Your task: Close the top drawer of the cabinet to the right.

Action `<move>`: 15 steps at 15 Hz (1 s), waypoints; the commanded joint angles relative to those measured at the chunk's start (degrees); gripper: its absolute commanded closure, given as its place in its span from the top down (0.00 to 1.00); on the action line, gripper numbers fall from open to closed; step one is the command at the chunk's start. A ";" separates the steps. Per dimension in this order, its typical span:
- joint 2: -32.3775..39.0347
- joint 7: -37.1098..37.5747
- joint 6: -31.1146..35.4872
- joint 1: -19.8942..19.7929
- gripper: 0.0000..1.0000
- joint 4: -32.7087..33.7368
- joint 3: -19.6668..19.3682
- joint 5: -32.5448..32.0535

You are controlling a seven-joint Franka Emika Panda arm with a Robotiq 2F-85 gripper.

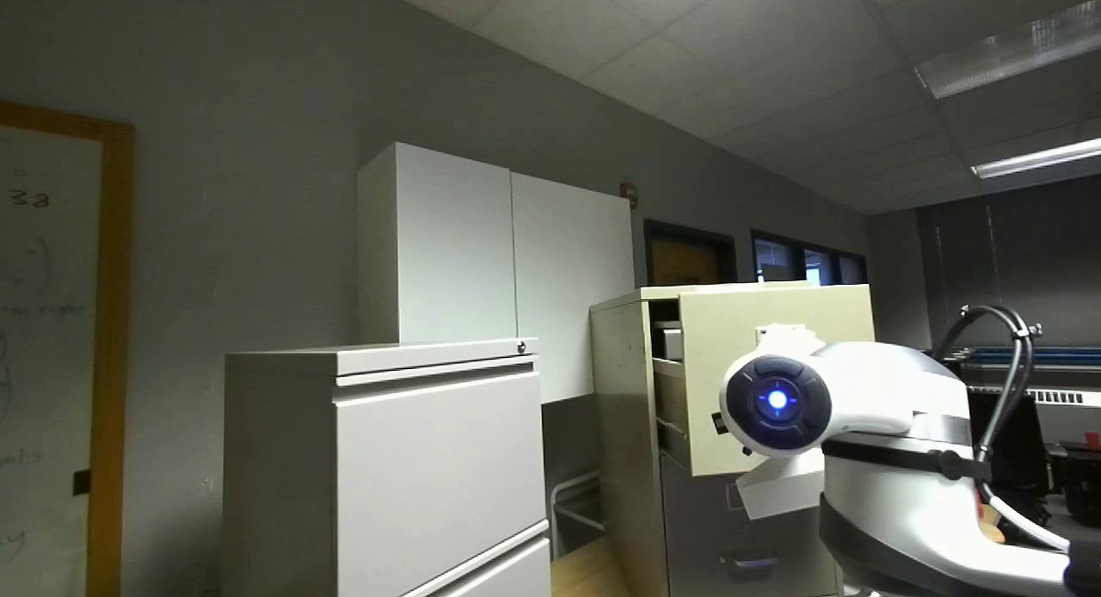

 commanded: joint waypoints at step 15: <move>39.54 16.08 -33.63 17.98 0.00 21.72 -13.77 -37.89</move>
